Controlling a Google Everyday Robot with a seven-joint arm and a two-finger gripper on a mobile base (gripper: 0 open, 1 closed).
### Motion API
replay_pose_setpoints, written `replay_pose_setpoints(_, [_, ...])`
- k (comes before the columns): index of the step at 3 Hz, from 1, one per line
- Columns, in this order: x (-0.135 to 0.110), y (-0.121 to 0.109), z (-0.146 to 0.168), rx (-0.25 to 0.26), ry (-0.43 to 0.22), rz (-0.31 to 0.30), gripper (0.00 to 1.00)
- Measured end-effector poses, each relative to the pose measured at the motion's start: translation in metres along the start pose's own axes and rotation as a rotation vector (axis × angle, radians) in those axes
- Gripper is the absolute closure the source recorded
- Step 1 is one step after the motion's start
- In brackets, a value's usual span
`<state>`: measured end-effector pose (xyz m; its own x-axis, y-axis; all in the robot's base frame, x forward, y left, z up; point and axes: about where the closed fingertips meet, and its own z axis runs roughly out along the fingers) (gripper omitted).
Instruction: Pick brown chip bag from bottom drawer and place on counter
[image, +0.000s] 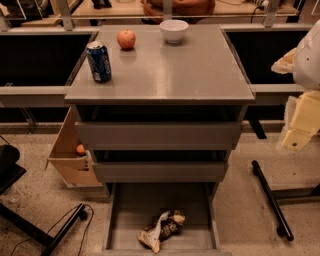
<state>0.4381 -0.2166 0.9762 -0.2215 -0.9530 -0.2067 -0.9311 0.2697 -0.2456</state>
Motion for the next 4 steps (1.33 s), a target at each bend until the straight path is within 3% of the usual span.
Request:
replay_pose_setpoints(1, [0.000,0.000,0.000,0.000,0.000,0.000,0.00])
replay_pose_setpoints(2, [0.000,0.009,0.027,0.004,0.002,-0.005,0.00])
replay_pose_setpoints(3, [0.016,0.031,0.114,-0.005,0.005,-0.010,0.00])
replay_pose_setpoints(4, [0.037,0.040,0.175,-0.006,0.047,-0.002,0.00])
